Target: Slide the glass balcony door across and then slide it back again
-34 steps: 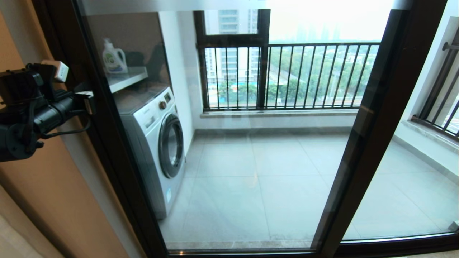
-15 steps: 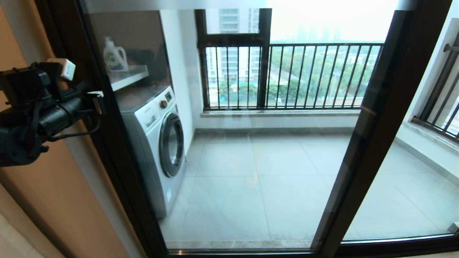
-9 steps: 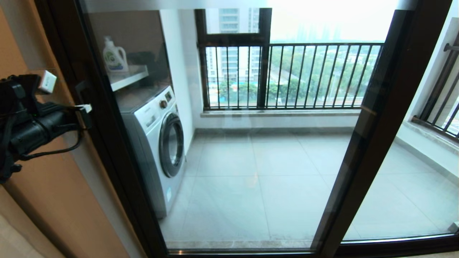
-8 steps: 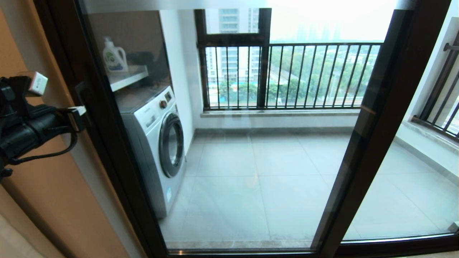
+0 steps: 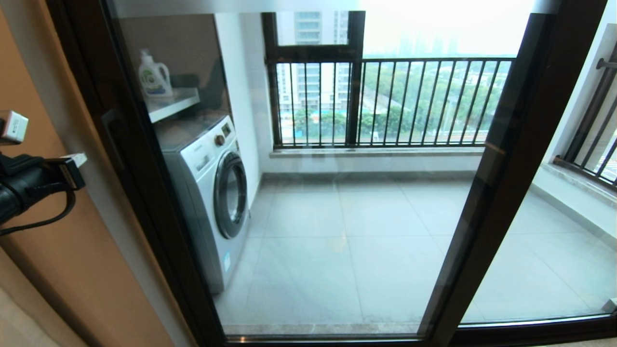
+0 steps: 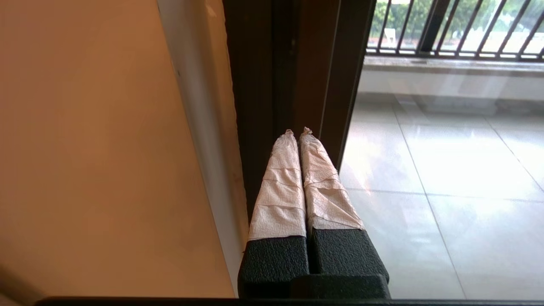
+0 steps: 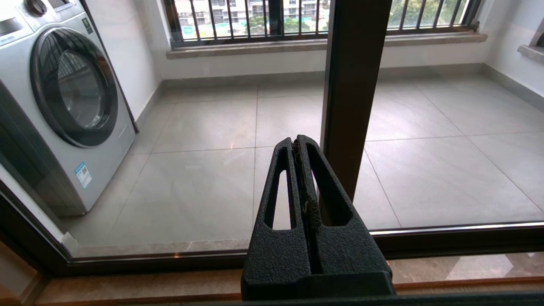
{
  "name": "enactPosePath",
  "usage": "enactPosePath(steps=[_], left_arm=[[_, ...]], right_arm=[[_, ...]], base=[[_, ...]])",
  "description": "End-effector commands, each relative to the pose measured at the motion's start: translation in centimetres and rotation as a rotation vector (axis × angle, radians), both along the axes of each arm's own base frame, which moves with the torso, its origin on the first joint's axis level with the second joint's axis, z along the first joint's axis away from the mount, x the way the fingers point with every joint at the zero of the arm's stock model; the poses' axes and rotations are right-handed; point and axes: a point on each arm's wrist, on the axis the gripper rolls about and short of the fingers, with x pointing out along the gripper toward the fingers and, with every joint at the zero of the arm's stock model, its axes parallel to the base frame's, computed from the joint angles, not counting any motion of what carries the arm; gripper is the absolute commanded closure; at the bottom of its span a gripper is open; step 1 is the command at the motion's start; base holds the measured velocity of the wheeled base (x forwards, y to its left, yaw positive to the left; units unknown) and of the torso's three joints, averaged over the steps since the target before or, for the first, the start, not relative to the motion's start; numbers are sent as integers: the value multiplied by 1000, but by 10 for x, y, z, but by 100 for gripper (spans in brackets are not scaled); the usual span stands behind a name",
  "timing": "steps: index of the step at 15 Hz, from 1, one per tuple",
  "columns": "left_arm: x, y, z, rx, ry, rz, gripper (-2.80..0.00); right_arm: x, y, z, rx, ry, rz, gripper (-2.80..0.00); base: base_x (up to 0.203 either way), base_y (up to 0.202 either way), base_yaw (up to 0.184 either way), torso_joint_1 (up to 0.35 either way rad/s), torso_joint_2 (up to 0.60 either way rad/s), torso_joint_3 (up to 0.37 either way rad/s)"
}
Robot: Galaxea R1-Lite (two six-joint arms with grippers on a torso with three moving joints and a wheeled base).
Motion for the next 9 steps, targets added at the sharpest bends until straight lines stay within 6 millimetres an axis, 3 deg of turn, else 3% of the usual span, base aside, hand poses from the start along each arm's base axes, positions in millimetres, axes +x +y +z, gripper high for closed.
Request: enactPosePath(steps=[1, 4, 9], left_arm=[[7, 4, -13, -5, 9, 4, 0], [-23, -3, -17, -18, 25, 11, 0], [-111, -22, -34, -97, 50, -11, 0]], right_arm=[[1, 0, -3, 1, 11, 0, 0], [1, 0, -3, 1, 11, 0, 0], [1, 0, -3, 1, 11, 0, 0]], base=[[0, 0, 0, 0, 0, 0], [0, 0, 0, 0, 0, 0], [0, 0, 0, 0, 0, 0]])
